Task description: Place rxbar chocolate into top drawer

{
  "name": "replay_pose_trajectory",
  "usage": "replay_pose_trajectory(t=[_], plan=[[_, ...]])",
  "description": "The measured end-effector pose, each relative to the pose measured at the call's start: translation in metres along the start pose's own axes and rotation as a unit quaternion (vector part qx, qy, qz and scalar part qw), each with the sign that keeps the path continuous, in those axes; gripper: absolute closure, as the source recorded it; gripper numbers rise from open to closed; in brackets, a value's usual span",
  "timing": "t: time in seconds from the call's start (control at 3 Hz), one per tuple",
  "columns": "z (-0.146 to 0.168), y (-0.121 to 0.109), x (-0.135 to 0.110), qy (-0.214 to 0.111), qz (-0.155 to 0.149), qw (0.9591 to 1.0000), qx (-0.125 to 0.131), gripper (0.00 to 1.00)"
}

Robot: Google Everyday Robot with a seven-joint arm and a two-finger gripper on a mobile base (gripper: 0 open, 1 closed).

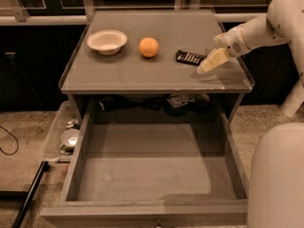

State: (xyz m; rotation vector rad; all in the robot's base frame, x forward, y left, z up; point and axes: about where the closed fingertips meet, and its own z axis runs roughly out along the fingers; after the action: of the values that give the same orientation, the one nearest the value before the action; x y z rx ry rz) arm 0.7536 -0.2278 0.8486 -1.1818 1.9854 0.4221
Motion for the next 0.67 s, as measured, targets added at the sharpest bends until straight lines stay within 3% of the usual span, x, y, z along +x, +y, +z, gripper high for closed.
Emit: replay_pose_trajectory(t=[0.67], plan=[[0.017,-0.0038,-0.0033,0.007,-0.007,0.9999,-0.009,0.0]])
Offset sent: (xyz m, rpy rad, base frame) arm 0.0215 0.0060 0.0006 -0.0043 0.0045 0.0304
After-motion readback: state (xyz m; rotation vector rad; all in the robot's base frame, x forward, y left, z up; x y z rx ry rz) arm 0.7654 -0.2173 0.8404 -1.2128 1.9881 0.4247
